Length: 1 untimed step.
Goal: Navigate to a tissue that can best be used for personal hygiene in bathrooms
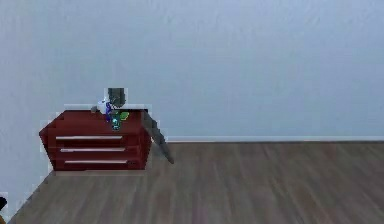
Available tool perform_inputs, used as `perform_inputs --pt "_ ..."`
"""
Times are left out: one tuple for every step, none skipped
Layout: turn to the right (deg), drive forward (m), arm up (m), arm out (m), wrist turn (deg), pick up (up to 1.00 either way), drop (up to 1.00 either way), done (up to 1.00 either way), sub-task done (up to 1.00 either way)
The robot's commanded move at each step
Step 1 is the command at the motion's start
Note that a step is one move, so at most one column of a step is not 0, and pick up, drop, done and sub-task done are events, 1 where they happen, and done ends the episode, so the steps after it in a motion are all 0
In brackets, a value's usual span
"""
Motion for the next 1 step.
perform_inputs --pt "0.0 0.70 0.00 0.00 0.0 0.00 0.00 0.00 0.00"
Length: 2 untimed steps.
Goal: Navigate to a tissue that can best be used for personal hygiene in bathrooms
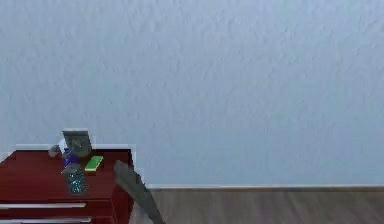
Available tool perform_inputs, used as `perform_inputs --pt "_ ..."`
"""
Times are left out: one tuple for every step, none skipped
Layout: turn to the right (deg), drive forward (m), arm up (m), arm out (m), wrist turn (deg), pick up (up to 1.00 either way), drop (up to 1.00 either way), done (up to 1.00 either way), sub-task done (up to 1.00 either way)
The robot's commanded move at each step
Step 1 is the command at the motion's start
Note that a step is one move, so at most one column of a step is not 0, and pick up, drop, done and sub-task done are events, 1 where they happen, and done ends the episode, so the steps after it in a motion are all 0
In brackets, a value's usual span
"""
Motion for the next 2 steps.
perform_inputs --pt "-42.0 0.00 0.00 0.00 0.0 0.00 0.00 0.00 0.00" --pt "0.0 0.60 0.00 0.00 0.0 0.00 0.00 0.00 0.00"
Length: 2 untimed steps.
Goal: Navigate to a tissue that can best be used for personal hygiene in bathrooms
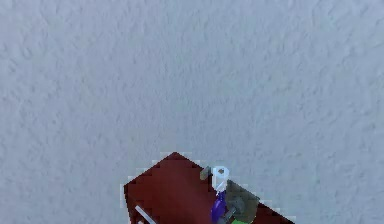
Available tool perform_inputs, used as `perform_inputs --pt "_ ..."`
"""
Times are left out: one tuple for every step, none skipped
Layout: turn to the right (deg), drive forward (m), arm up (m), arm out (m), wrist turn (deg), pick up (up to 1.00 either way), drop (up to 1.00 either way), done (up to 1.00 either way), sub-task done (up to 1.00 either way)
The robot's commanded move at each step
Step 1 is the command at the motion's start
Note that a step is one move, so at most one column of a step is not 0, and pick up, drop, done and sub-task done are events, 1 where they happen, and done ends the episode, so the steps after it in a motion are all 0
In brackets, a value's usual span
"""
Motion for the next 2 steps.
perform_inputs --pt "9.0 0.00 0.00 0.00 0.0 0.00 0.00 0.00 0.00" --pt "0.0 0.00 0.00 0.00 0.0 0.00 0.00 1.00 0.00"
